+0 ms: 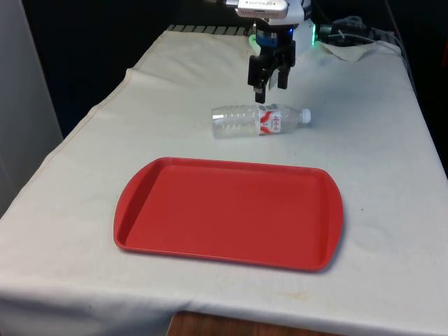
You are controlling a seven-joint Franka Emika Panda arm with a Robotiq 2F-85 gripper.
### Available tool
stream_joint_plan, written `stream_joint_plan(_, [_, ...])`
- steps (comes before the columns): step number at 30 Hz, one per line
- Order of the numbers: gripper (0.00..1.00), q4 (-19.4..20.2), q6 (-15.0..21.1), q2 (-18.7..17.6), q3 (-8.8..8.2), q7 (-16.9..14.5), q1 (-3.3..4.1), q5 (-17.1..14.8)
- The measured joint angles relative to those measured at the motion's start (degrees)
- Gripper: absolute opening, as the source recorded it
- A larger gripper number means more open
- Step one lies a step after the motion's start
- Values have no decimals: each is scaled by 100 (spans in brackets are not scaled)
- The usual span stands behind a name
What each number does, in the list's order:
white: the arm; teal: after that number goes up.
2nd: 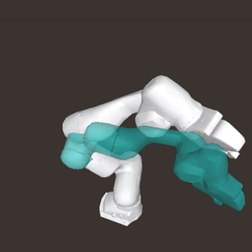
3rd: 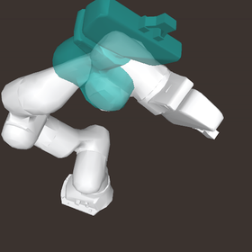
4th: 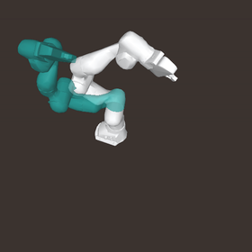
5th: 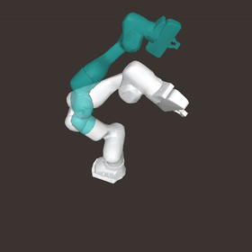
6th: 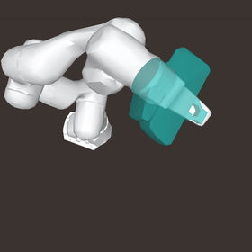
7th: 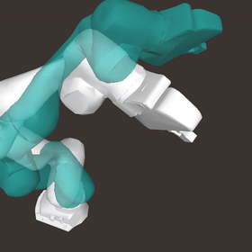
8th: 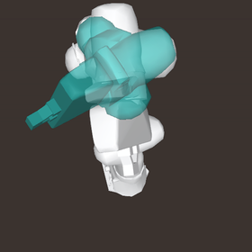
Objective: Place the bottle upright on the tray.
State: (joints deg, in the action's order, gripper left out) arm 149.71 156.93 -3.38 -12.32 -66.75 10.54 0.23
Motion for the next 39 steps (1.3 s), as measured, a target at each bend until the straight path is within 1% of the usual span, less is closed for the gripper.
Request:
stream_joint_plan(2, [100,0,0,0,0,-115,0,0])
stream_joint_plan(4, [100,0,0,0,0,-115,0,0])
stream_joint_plan(5, [100,0,0,0,0,-189,0,0])
stream_joint_plan(17, [100,0,-11,0,0,-584,0,-6])
stream_joint_plan(18, [100,0,-11,0,0,-665,0,-6])
stream_joint_plan(23, [100,0,-17,0,0,-808,0,-6])
stream_joint_plan(26, [100,0,-23,0,0,-922,0,-6])
stream_joint_plan(27, [100,0,-29,0,0,-1003,0,-6])
stream_joint_plan(32, [100,0,-34,0,0,-1146,0,-6])
stream_joint_plan(34, [100,0,-34,0,0,-1261,0,-6])
stream_joint_plan(35, [100,0,-34,0,0,-1261,0,-6])
stream_joint_plan(39, [100,0,-40,0,0,-1455,0,-6])
